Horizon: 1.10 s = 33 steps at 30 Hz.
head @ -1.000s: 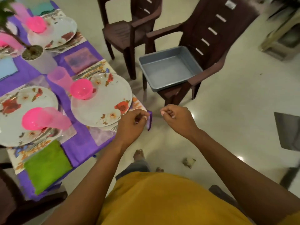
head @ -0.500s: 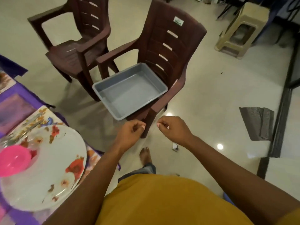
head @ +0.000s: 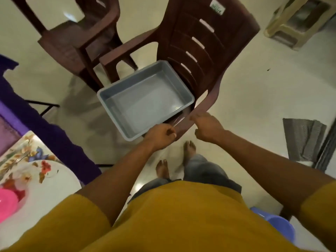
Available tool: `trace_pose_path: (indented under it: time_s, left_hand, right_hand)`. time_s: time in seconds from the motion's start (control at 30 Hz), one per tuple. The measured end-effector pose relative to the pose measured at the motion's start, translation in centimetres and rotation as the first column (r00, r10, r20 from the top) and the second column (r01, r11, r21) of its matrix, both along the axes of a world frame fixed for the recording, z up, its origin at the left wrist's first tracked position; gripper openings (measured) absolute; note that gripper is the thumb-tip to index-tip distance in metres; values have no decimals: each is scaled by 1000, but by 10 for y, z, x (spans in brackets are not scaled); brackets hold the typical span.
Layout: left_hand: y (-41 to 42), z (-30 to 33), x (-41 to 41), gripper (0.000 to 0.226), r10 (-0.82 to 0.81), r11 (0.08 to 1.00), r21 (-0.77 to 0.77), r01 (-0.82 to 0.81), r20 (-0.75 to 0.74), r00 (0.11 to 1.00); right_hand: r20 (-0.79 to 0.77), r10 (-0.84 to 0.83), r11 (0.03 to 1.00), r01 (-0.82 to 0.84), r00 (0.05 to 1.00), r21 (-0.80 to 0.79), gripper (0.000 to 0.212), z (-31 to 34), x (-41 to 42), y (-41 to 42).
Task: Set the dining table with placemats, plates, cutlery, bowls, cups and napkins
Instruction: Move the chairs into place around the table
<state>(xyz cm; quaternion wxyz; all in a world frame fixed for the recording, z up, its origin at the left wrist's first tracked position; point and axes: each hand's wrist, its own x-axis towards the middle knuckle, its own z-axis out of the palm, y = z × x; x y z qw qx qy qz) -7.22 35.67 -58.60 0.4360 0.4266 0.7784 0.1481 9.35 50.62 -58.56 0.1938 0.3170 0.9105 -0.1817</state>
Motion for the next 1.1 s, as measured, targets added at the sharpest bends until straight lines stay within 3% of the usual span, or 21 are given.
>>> trace_pose_path:
  time_s: [0.17, 0.33, 0.5, 0.63, 0.83, 1.1]
  left_hand:
    - [51, -20, 15, 21, 13, 993, -115, -15, -18, 1000]
    - [89, -61, 28, 68, 50, 951, -297, -79, -104, 993]
    - [114, -95, 52, 70, 35, 920, -383, -85, -135, 990]
    - [134, -113, 57, 68, 100, 914, -372, -162, -181, 978]
    - [156, -127, 43, 66, 117, 902, -414, -121, -36, 992]
    - [155, -116, 46, 55, 210, 886, -416, -205, -34, 977]
  right_hand:
    - [145, 261, 963, -268, 954, 34, 66, -27, -15, 64]
    - [250, 485, 868, -497, 838, -19, 63, -57, -28, 126]
    - [297, 661, 745, -650, 689, -149, 54, -91, -48, 169]
    - [294, 751, 657, -713, 592, -244, 44, -114, -66, 188]
    - [307, 811, 585, -667, 499, -462, 46, -126, -91, 199]
    - [288, 814, 581, -687, 505, -437, 49, -125, -90, 194]
